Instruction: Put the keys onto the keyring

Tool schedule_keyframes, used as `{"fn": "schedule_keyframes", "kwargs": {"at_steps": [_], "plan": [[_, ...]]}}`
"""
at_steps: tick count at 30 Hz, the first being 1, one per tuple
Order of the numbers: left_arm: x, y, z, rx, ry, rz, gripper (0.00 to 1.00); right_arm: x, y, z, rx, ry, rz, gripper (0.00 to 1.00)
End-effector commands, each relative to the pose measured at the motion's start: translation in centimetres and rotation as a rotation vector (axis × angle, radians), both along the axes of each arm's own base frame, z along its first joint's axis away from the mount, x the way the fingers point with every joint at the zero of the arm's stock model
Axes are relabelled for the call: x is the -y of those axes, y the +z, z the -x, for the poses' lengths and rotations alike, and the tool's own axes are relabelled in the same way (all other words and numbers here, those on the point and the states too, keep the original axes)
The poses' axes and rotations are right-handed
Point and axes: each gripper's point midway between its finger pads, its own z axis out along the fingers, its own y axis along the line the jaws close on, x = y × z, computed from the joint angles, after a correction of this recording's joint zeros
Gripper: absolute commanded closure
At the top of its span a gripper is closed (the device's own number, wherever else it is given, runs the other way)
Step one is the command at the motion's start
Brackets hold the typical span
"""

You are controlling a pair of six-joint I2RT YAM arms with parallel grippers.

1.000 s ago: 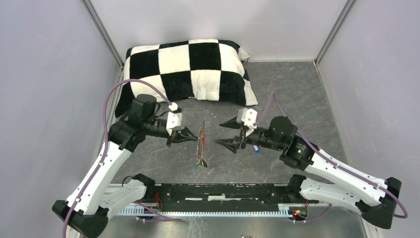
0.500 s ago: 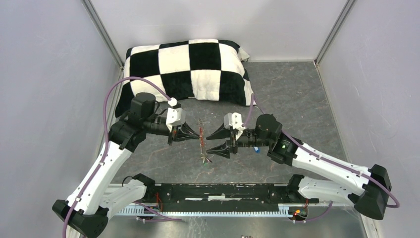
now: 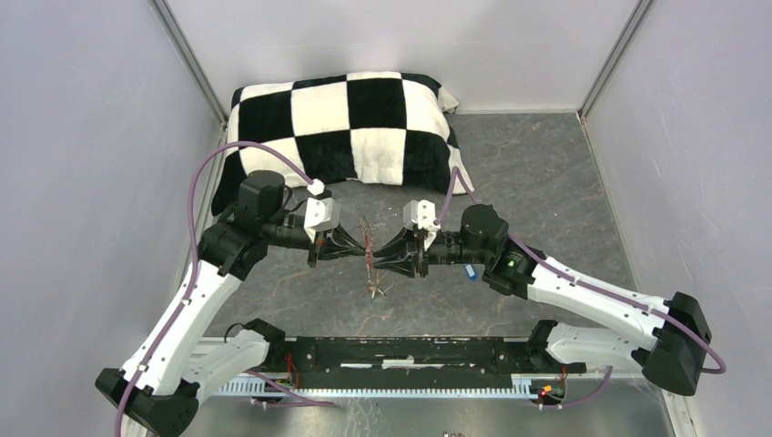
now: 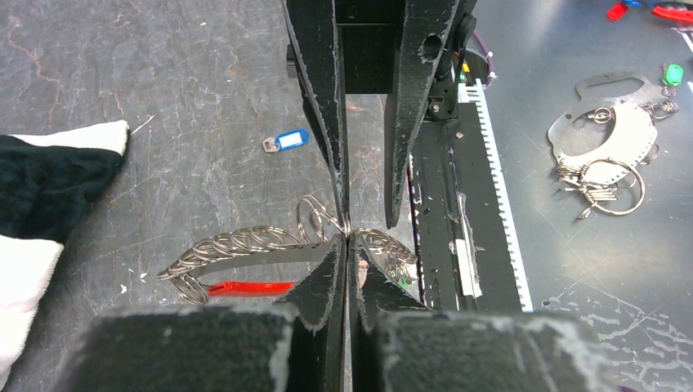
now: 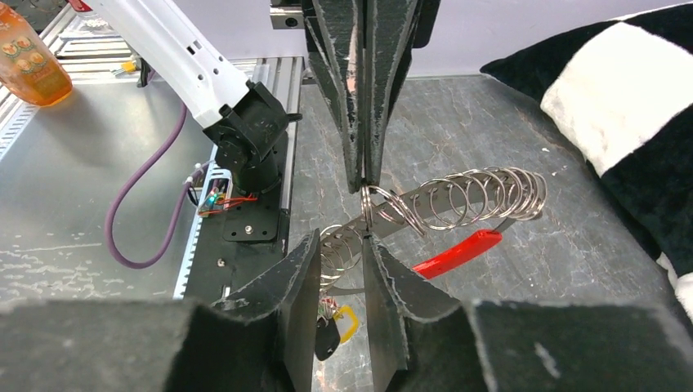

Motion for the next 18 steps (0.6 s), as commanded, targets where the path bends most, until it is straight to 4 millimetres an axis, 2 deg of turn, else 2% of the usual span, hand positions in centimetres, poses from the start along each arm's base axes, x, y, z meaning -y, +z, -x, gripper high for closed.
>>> {"fn": "schedule_keyframes", "kwargs": {"at_steps": [1,12,18], "plan": [[0.2,1.3,0.3,0.032,-0.018,0.04,0.98,-0.9,4.1,-0.6,0.047,-0.007,-0.104,0.69],[0.2,0.9,-0.5,0.049,0.039,0.046,0.98,-1.3,5.6,-0.8,0.026,-0.017,-0.173,0.69],[0.2,0.7,-1.3,0.065,0.084,0.053,0.98,-1.3,5.5,-0.9,0.007,-0.028,-0.186,0.68]]}}
